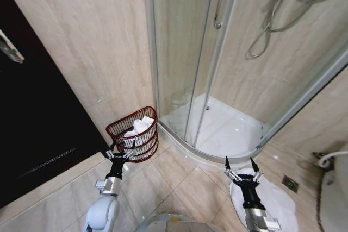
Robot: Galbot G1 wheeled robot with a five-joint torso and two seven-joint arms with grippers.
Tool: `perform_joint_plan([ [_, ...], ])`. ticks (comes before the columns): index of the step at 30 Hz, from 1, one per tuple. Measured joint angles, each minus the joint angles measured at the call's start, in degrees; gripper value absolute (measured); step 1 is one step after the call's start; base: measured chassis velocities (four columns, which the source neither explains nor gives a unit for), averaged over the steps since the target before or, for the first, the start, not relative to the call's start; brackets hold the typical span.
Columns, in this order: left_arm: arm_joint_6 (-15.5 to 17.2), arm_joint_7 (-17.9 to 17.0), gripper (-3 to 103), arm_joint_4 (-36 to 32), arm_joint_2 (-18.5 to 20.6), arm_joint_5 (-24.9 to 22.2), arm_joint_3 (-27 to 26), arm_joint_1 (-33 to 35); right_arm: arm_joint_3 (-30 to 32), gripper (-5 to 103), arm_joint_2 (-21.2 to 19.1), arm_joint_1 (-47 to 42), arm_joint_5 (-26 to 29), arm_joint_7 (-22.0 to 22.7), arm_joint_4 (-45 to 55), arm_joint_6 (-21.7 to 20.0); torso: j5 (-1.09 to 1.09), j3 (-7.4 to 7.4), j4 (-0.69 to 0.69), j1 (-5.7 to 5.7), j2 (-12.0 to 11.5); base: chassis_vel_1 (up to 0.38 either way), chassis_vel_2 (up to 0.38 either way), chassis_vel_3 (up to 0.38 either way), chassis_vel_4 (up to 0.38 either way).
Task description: Discard the used towel into the hamper.
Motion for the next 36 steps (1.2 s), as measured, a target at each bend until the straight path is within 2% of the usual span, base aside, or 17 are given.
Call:
perform_joint_plan([
  [12, -0.3, 0.0, 100, 0.1, 1.1, -0.2, 0.0, 0.0, -0.1, 100, 0.6, -0.2, -0.4, -0.1, 0.2, 0.3, 0.0, -1.91, 0.0, -1.14, -3.1, -0.043, -0.045, -0.044, -0.038],
  [36, -0.3, 0.4, 100, 1.6, 1.6, -0.3, 0.1, -1.2, -0.7, 100, 1.3, -0.2, -0.6, -0.1, -1.0, 1.2, 0.0, -5.79, 0.0, -2.69, -8.5, -0.038, -0.045, -0.046, -0.043],
])
